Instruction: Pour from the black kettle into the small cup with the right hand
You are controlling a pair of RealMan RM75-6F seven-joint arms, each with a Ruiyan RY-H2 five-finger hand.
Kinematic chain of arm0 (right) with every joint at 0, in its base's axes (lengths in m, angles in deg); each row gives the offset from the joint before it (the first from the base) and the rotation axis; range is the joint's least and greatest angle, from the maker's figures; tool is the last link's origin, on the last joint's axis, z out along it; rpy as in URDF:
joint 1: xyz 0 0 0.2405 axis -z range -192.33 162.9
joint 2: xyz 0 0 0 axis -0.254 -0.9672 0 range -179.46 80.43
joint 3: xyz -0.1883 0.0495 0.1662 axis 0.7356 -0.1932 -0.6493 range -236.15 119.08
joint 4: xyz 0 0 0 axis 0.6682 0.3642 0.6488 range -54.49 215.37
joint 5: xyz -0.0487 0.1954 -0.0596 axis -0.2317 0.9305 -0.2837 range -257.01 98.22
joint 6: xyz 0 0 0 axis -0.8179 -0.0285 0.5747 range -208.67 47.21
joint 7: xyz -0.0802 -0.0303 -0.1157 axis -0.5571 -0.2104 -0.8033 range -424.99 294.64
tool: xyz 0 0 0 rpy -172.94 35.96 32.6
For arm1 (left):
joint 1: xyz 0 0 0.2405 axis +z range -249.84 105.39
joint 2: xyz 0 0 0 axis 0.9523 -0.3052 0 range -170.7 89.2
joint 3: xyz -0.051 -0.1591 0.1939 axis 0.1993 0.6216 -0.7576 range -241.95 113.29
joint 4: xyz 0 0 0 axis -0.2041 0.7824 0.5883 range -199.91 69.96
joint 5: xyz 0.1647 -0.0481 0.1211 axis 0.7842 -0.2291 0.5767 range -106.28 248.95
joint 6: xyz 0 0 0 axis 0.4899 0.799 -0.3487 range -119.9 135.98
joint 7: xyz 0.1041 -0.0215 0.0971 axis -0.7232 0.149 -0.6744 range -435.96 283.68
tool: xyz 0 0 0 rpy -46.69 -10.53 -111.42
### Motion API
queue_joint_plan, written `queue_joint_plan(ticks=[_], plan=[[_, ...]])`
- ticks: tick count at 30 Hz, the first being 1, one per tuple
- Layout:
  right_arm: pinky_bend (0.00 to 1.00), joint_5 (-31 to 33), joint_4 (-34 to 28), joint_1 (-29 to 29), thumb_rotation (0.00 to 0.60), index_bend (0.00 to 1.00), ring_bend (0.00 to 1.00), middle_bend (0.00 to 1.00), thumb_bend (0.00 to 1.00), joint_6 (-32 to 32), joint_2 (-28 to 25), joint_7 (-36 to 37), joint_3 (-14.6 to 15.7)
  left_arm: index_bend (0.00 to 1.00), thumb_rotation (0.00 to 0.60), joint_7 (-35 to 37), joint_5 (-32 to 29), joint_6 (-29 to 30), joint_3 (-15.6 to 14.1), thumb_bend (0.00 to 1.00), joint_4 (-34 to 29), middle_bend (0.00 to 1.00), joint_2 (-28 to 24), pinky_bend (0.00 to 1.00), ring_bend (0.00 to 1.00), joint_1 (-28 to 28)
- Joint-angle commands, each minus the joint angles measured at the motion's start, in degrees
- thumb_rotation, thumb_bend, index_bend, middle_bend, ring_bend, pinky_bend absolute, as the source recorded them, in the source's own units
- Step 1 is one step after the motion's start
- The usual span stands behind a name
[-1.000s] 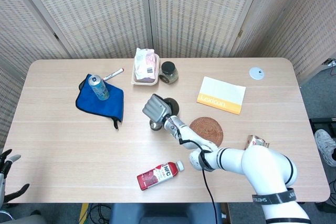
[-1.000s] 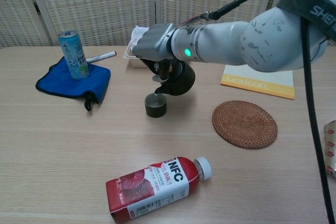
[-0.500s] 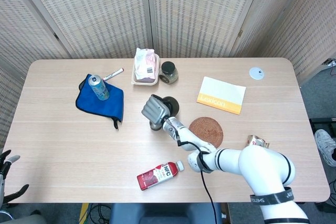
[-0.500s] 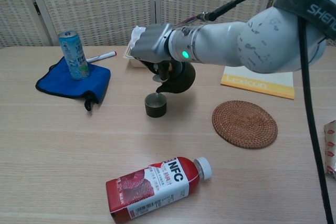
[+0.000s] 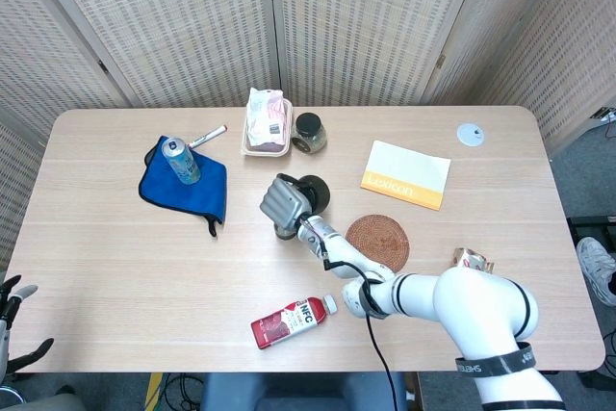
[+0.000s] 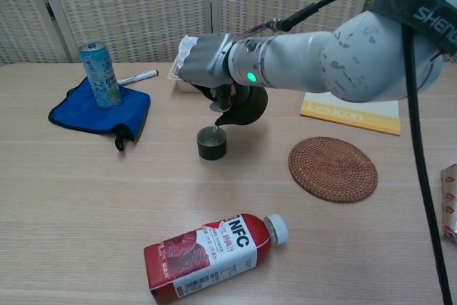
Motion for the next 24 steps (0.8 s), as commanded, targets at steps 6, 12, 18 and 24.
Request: queue_joint_plan(ticks=[6,12,18,24], plan=[[0.46,0.81,-0.29,-0.47,0.494,1.0,0.92,1.0,0.46,-0.41,0.13,-1.0,0.11,0.23,0.6,0.16,0.02,-0.08,0.04,0.14,0.05,0.11,-0.08,0.01,0.13,0.0],[0.46,2.01,-0.92,-0.91,0.492,1.0,0.92,1.0,0.46,-0.92,0.15,-2.26,0.29,0.23,0.6,0.59,0.11,0.06,0.14,0.14,0.29,0.11,-0.02,0.01,0.13,0.02],[0.46,2.79,-1.44,-1.37,0.492,1.0,0.92,1.0,0.46,-1.57,0.33,-3.69,0.71,0.23,0.6,0.96,0.24,0.27,0.15,0.14,0.54,0.11,-0.08,0.01,0.13,0.13],[0.46,3.73,-1.64,-1.81,0.493,1.0,0.92,1.0,0.46,-2.02,0.5,-4.89,0.9,0.23,0.6,1.22,0.24,0.42,0.13,0.14,0.74,0.11,-0.06,0.01,0.13,0.29]])
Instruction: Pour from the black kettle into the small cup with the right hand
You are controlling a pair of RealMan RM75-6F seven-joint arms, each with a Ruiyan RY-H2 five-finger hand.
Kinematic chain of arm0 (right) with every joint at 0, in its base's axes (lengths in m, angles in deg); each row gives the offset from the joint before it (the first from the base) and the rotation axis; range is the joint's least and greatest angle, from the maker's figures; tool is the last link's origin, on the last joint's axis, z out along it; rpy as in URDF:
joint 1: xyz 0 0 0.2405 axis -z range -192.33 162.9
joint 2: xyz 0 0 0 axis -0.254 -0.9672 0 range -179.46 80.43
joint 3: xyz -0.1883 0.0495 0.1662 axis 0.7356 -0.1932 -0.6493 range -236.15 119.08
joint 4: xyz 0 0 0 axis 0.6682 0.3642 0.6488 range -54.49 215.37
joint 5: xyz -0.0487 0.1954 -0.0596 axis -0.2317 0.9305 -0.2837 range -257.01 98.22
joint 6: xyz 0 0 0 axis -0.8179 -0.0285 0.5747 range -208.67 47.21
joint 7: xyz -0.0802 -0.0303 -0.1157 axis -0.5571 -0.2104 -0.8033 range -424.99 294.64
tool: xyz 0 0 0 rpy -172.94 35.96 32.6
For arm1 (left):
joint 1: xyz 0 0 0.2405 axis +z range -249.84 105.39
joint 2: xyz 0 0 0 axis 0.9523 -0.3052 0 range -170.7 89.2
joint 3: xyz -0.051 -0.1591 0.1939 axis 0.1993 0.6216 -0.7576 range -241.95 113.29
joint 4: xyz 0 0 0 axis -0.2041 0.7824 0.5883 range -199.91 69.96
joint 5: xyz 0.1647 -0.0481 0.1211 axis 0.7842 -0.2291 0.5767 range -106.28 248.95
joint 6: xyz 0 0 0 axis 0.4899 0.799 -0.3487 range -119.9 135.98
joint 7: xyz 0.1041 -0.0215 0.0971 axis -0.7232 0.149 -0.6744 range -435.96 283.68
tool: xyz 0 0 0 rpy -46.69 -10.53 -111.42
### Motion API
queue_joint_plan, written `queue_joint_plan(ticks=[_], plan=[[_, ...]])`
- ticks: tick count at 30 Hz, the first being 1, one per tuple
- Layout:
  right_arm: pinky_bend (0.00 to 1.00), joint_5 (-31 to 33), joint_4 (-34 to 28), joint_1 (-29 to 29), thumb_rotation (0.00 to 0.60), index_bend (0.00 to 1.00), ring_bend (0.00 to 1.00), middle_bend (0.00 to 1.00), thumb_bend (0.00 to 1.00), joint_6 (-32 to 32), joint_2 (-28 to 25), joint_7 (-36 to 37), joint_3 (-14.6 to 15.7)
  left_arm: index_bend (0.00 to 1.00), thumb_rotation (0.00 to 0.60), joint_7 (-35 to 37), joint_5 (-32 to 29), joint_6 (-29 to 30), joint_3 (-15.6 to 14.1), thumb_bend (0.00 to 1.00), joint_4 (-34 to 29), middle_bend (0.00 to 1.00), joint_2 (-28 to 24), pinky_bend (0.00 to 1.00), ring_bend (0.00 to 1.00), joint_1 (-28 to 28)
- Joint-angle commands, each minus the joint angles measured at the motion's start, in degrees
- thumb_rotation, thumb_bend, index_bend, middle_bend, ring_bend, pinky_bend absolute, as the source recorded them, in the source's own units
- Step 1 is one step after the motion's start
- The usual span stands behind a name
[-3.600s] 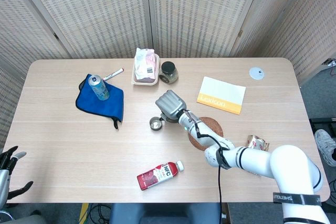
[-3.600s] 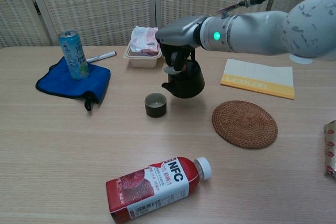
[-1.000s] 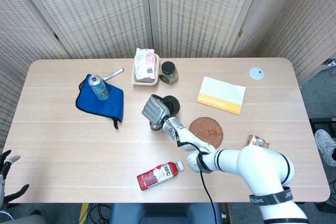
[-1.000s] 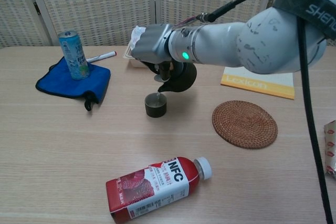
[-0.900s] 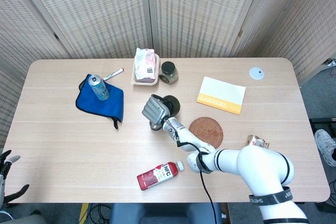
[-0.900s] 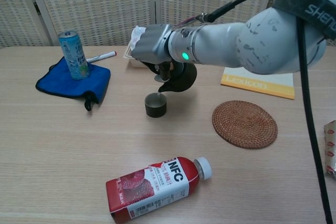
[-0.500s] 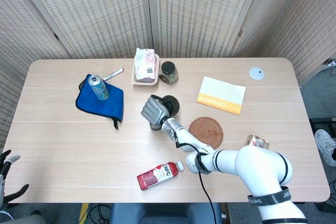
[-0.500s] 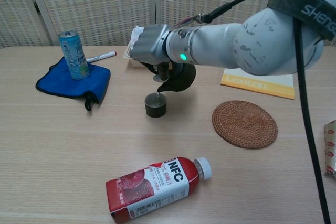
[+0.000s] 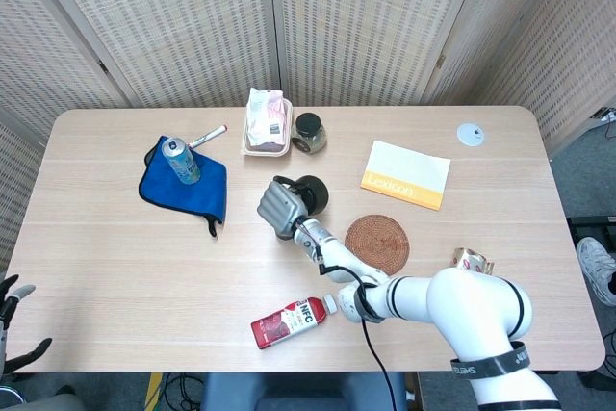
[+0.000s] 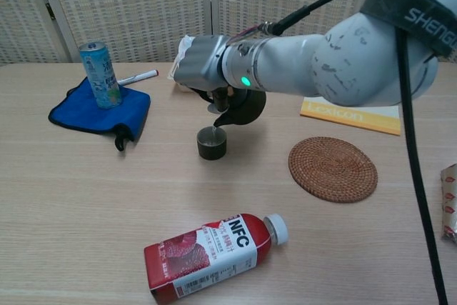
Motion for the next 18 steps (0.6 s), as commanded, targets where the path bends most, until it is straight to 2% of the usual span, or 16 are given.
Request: queue_joint_plan(ticks=[1,18], plan=[[0.46,0.36,-0.02,-0.17,0.493,1.0,0.92,1.0,0.46,-0.19,0.1,-0.43,0.11,0.23,0.6,0.04,-0.02,0.02,0.0,0.14,0.05,0.11,0.01,0.01,0.13,0.04],[0.46,2.17,1.11,-0.83,0.493,1.0,0.92,1.0,0.47,-0.72,1.1,-2.83,0.62,0.23,0.6,0.25,-0.06,0.08,0.02,0.14,0.35,0.11,0.08,0.0,0.13,0.22]])
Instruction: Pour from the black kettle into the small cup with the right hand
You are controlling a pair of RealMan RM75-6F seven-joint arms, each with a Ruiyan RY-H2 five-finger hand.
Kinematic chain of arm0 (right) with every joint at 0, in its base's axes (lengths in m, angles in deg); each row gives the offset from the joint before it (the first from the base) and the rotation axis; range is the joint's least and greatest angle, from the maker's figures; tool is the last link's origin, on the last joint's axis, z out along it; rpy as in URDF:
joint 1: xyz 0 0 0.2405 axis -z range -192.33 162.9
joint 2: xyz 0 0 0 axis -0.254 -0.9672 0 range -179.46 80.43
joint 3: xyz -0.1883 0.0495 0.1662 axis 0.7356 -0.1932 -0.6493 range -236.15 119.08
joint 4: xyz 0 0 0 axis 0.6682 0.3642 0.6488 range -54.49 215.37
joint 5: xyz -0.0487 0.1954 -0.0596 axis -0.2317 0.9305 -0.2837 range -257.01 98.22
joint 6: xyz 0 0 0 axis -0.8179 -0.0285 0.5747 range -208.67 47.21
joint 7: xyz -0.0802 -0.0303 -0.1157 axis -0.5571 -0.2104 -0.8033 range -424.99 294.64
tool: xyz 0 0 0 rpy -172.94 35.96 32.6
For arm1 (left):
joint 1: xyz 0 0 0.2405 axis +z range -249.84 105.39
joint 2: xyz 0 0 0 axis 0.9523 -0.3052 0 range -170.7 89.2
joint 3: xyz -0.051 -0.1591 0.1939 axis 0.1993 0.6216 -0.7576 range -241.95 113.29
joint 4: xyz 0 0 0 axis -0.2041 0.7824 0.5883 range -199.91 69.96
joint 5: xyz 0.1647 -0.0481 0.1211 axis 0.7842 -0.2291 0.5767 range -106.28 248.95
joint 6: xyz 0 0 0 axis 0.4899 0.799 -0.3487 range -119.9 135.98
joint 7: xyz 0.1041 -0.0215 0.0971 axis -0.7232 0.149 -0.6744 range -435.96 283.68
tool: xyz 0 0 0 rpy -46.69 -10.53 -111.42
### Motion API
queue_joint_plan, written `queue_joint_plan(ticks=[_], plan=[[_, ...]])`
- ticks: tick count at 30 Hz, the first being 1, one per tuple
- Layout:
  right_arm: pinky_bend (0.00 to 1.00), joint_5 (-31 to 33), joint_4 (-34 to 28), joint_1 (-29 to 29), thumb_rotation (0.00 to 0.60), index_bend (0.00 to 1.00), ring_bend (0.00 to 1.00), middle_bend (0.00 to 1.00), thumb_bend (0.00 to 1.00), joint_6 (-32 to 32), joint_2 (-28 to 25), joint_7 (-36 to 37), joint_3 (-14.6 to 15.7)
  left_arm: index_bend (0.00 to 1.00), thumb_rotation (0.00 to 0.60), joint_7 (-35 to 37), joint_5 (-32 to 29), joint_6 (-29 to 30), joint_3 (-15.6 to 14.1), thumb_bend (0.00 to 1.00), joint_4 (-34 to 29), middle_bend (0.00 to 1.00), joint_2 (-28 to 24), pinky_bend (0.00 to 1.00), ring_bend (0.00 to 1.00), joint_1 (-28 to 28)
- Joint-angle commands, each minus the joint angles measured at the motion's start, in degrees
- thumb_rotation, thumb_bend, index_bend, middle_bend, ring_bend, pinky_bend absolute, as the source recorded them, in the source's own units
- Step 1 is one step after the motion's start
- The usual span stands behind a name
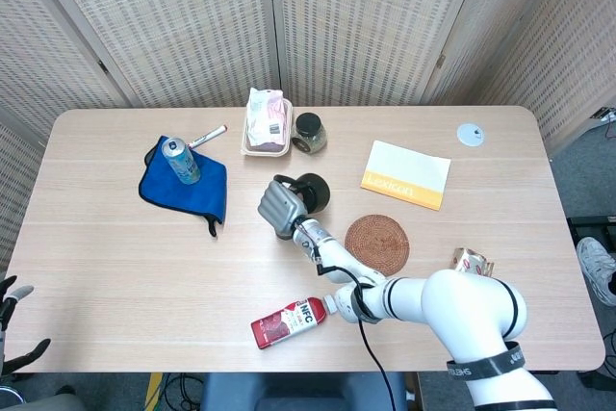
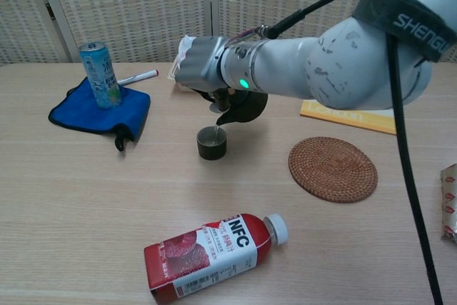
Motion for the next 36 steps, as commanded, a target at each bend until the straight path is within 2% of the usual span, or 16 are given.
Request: queue_joint_plan(ticks=[1,21,36], plan=[[0.46,0.1,0.15,-0.08,0.494,1.0,0.92,1.0,0.47,0.02,0.14,-0.19,0.05,0.23,0.6,-0.03,0.0,-0.02,-0.01,0.14,0.04,0.11,0.04,0.0,0.13,0.0],[0.46,0.06,0.31,0.15,0.496,1.0,0.92,1.0,0.46,-0.34,0.34,-0.02,-0.4,0.23,0.6,0.27,-0.04,0.2,-0.05,0.14,0.32,0.11,0.14,0.0,0.13,0.35],[0.48,-3.01,-0.91,3.24,0.495,1.0,0.92,1.0,0.45,0.12,-0.88,8.32,-3.4,0.23,0.6,0.06,0.18,0.43,-0.13,0.13,-0.07,0.11,-0.03,0.0,0.13,0.54]])
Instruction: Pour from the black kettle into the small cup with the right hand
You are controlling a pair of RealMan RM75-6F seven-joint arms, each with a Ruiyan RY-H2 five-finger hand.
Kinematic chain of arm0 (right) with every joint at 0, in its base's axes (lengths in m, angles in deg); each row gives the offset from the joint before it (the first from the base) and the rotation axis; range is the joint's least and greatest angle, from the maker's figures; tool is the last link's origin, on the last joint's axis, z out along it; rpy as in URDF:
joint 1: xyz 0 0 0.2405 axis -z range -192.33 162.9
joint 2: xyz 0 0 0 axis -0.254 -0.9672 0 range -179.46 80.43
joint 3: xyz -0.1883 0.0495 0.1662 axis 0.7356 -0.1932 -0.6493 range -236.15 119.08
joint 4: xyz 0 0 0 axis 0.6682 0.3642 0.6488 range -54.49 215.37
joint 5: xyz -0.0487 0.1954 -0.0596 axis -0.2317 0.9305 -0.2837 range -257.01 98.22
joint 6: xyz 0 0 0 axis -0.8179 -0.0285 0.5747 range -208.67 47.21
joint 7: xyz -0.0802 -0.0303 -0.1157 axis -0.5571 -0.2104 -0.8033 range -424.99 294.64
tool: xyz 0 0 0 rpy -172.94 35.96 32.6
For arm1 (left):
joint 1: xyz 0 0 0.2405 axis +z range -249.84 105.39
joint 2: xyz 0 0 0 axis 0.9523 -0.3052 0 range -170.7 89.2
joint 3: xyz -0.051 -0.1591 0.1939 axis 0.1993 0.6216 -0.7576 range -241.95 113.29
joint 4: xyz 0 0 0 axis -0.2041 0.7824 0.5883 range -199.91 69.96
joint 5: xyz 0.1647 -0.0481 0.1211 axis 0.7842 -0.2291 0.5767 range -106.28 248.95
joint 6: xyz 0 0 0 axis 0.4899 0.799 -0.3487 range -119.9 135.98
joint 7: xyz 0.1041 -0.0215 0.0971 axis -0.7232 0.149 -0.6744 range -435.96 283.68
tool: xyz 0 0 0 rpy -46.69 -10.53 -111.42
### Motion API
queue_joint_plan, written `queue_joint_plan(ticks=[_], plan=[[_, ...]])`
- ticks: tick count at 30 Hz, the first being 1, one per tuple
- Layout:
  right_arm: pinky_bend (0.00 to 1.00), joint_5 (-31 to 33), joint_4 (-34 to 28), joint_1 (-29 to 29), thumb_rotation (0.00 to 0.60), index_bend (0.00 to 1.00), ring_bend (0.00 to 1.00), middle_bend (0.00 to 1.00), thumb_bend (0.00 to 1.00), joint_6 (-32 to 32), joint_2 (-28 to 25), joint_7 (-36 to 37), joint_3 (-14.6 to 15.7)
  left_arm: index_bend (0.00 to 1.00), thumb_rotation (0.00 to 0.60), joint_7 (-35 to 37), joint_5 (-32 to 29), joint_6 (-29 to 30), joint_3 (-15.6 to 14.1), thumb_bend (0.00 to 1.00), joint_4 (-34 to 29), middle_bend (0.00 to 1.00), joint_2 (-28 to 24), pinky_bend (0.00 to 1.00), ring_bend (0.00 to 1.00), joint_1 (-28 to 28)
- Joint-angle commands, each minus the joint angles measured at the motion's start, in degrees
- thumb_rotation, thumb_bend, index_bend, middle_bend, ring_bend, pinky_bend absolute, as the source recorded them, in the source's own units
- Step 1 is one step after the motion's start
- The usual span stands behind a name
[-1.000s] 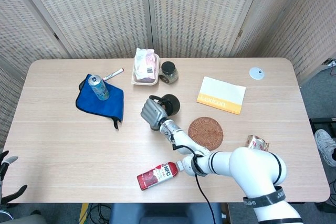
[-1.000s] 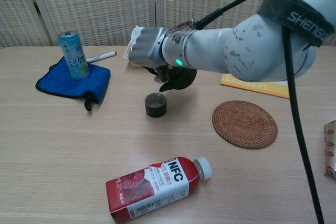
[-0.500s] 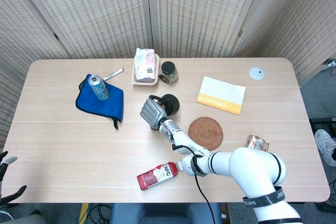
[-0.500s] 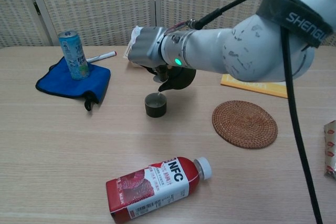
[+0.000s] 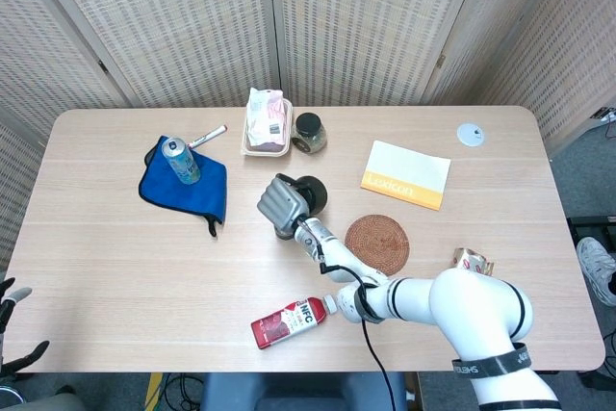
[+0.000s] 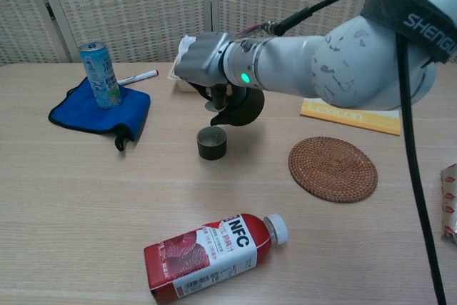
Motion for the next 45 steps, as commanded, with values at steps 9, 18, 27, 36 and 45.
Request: queue_joint_plan(ticks=[9,18,27,36,45], plan=[[0.48,-2.18,-5.42,4.36,0.495,1.0,0.92,1.0,0.45,0.36,-4.77,11.64,-4.85,0.23,0.6,0.18,0.4,0.22,-0.04,0.14,-0.14,0.11,-0.26,0.0,0.13,0.05],[0.48,-6.01,-15.33,10.08,0.496,1.0,0.92,1.0,0.45,0.86,-13.9,23.49,-7.35,0.23,0.6,-0.56,1.16,-0.34,0.18,0.14,-1.04,0.11,-0.55,0.0,0.13,-0.8],[0.48,-14.07,-23.12,17.94,0.497,1.0,0.92,1.0,0.44,-0.85,-22.52,32.56,-5.13,0.23,0.6,-1.48,1.95,-1.37,0.23,0.14,-2.08,0.11,-0.59,0.0,0.13,-1.91],[0.48,-22.79,-23.07,25.89,0.496,1.0,0.92,1.0,0.44,-3.52,-24.98,39.58,-0.83,0.23,0.6,-2.28,2.27,-2.66,0.11,0.14,-2.45,0.11,-0.07,0.0,0.13,-2.91],[0.48,-28.74,-17.34,30.99,0.498,1.0,0.92,1.0,0.42,-3.4,-22.53,47.25,0.8,0.23,0.6,-2.66,2.01,-3.87,0.07,0.14,-2.28,0.11,0.59,0.0,0.13,-3.73]])
